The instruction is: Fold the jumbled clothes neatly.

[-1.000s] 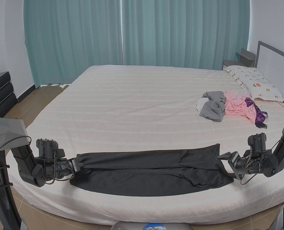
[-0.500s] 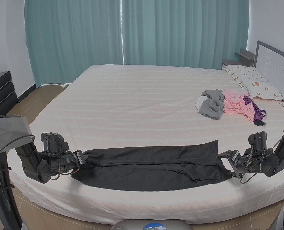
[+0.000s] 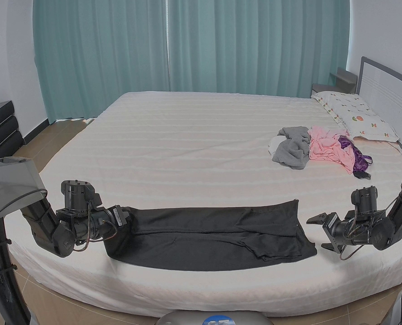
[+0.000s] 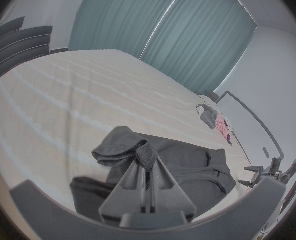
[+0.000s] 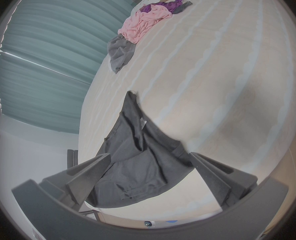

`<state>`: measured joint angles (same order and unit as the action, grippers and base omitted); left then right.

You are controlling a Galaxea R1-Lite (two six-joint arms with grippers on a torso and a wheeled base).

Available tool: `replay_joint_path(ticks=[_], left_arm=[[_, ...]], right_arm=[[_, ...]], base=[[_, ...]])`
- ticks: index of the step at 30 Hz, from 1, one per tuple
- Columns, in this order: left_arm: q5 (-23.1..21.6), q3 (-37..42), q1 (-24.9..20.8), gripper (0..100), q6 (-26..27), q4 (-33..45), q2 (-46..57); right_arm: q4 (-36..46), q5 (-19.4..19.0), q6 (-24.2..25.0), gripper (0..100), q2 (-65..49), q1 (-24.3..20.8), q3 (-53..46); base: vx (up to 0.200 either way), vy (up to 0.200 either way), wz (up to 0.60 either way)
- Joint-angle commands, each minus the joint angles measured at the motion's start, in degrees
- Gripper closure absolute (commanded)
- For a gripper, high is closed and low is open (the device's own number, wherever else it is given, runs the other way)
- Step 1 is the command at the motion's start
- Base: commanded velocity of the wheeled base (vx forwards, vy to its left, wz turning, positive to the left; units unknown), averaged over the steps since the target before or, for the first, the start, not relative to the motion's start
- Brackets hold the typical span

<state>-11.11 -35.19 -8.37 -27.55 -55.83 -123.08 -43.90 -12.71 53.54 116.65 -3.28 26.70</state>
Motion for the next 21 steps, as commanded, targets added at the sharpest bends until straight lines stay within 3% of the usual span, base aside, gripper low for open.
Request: replay_joint_path(ticks=[1, 8, 21], left_arm=[[1.0, -0.6, -1.9, 100, 0.0, 1.8, 3.6], [1.3, -3.0, -5.4, 100, 0.0, 7.8, 6.3], [2.1, -6.0, -11.2, 100, -0.8, 11.7, 5.9]], right_arm=[[0.0, 0.0, 0.0, 0, 0.0, -0.1, 0.0], [0.0, 0.0, 0.0, 0, 0.0, -0.1, 0.0], [0.0, 0.0, 0.0, 0, 0.0, -0.4, 0.0]], base=[[0.0, -0.2, 0.0], [0.0, -0.2, 0.0], [0.0, -0.2, 0.0]])
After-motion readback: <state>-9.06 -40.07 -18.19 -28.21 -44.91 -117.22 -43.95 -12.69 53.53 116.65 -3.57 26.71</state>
